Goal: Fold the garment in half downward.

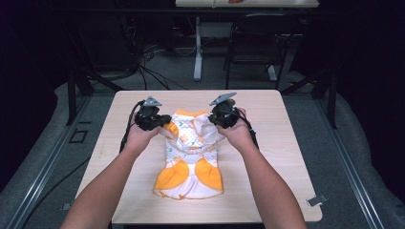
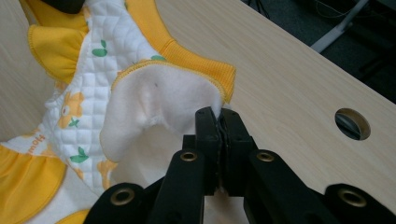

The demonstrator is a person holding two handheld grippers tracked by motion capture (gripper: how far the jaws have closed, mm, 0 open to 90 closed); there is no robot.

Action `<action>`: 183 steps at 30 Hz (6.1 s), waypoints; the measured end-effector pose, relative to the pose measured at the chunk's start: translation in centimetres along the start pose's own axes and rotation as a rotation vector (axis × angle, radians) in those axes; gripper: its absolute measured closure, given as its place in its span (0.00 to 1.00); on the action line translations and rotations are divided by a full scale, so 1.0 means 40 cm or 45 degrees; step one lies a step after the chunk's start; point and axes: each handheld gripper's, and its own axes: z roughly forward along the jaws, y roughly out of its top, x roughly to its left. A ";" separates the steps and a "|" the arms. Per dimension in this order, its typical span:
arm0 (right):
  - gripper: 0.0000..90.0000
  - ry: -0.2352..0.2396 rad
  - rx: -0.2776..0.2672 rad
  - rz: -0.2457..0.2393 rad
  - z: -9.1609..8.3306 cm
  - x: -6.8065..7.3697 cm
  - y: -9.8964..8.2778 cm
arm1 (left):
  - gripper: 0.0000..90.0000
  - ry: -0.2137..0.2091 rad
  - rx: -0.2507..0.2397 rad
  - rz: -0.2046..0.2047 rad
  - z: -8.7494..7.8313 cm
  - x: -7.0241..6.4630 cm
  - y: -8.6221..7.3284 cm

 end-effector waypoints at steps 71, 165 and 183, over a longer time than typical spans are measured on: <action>0.99 0.208 -0.056 0.067 -0.072 0.176 -0.238 | 1.00 -0.231 0.000 -0.054 -0.085 -0.147 -0.229; 1.00 0.239 0.130 0.106 0.082 0.171 -0.301 | 1.00 -0.209 0.114 -0.150 0.051 -0.116 -0.317; 1.00 0.222 0.140 0.112 0.094 0.161 -0.288 | 1.00 -0.196 0.126 -0.152 0.066 -0.105 -0.302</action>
